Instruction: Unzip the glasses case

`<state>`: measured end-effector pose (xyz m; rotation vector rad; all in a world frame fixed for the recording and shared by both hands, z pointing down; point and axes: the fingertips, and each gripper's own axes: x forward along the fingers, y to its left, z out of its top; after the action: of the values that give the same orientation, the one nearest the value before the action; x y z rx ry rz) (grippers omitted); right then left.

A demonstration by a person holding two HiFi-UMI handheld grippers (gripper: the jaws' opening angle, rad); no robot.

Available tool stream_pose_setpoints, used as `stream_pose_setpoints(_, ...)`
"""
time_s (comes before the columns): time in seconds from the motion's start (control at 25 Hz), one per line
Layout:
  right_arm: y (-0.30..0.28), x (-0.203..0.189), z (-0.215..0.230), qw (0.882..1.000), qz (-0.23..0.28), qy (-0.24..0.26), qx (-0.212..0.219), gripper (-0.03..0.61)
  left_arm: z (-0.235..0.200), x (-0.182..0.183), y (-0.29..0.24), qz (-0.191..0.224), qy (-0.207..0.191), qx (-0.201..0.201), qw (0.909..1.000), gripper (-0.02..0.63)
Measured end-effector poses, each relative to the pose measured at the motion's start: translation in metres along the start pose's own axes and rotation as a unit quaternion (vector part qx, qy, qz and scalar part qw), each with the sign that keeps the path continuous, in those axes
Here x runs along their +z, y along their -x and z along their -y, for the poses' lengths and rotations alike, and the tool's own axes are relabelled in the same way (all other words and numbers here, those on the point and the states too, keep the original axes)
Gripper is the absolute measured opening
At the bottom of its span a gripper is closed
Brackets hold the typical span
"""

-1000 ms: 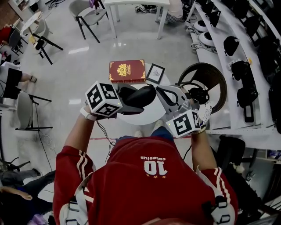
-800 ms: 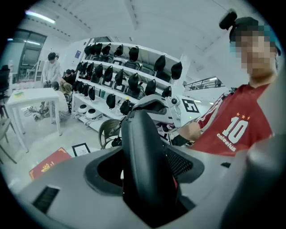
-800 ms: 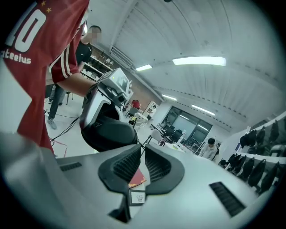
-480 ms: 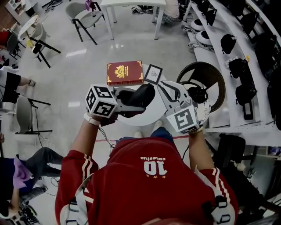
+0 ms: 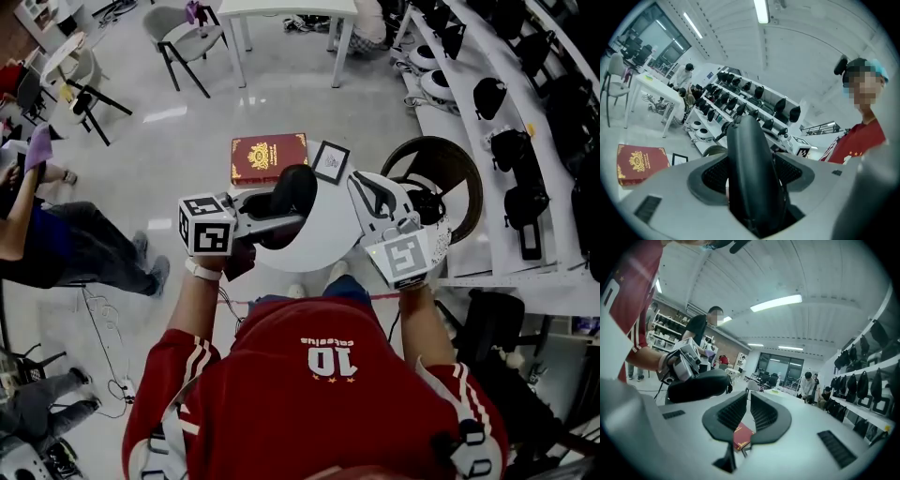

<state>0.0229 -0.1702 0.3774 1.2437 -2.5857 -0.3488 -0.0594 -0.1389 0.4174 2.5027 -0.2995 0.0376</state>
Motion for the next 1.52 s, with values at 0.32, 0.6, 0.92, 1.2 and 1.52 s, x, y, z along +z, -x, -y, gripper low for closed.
stream_pose_setpoints(0.32, 0.001, -0.002, -0.007, 0.999, 0.003, -0.038, 0.002, 0.032, -0.026, 0.000, 0.005, 0.046, 0.029, 0.042, 0.9976, 0.307)
stream_pose_setpoints(0.6, 0.004, -0.015, -0.006, 0.999, -0.016, -0.049, 0.000, 0.032, -0.069, -0.022, -0.010, 0.036, 0.056, 0.073, 0.9951, 0.308)
stream_pose_setpoints(0.92, 0.006, -0.035, 0.002, 0.997, -0.026, -0.070, -0.006, 0.032, -0.124, -0.050, -0.039, 0.043, 0.109, 0.098, 0.9883, 0.308)
stream_pose_setpoints(1.2, 0.001, -0.054, 0.018, 0.996, -0.029, -0.087, -0.015, 0.032, -0.164, -0.073, -0.063, 0.040, 0.127, 0.119, 0.9840, 0.307)
stream_pose_setpoints(1.52, -0.022, -0.102, 0.033, 0.993, -0.042, -0.110, -0.021, 0.032, -0.212, -0.119, -0.086, 0.007, 0.173, 0.127, 0.9766, 0.307)
